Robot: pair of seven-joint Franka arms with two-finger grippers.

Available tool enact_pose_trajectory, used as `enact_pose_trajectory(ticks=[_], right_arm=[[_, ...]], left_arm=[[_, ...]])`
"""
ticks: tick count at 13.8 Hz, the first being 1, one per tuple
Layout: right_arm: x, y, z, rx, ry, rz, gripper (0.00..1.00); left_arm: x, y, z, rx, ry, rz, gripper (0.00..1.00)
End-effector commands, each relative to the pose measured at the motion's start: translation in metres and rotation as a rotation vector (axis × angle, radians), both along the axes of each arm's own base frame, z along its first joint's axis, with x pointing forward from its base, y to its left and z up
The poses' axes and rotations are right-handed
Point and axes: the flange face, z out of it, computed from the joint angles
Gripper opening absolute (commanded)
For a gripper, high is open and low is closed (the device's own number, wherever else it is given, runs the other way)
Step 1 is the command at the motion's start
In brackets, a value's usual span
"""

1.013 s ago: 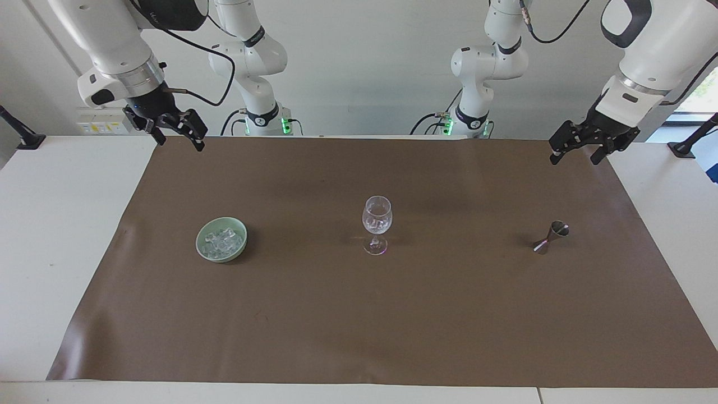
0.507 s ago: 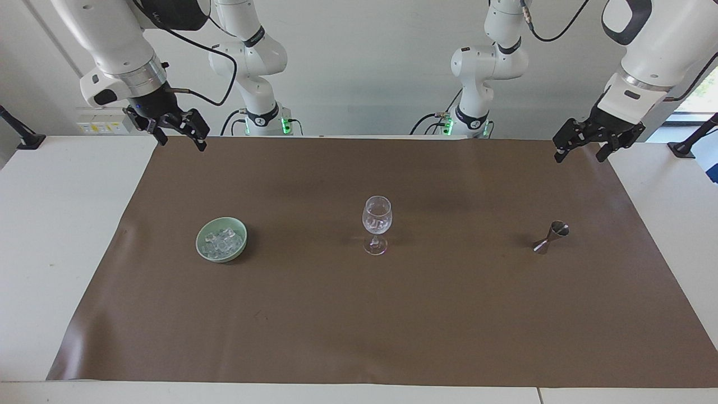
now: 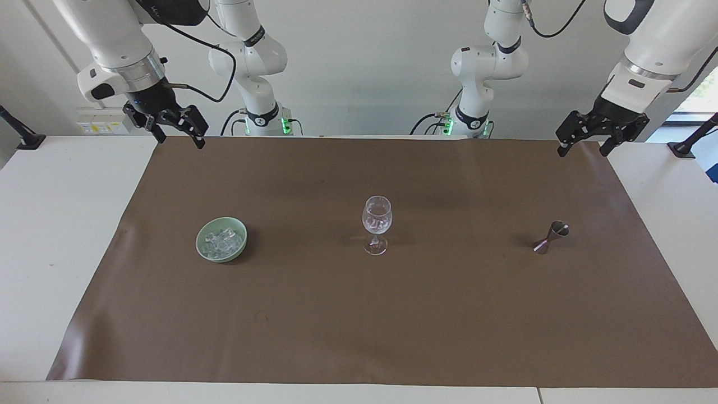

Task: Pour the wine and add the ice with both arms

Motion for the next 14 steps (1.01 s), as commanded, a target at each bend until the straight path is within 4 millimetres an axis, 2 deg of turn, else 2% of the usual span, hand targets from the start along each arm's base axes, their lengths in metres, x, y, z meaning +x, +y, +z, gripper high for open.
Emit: enact_pose_trajectory(ticks=[1,6,8,14], right_arm=[[-0.003,0.0,0.002,0.017,-0.011,0.036,1.0],[-0.004,-0.001,0.001,0.019,-0.006,0.072,1.0],[-0.006,0.0,0.0,0.02,0.008,0.072,1.0],[-0.006,-0.003,-0.001,0.007,0.012,0.074,1.0]], left_arm=[[-0.009,0.0,0.018,0.016,-0.034,-0.016,1.0],[-0.016,0.002,0.017,0.015,0.013,-0.015,1.0],[-0.017,0.002,0.006,0.018,0.074,-0.017,1.0],[-0.015,0.001,0.008,0.017,0.061,-0.019,1.0]])
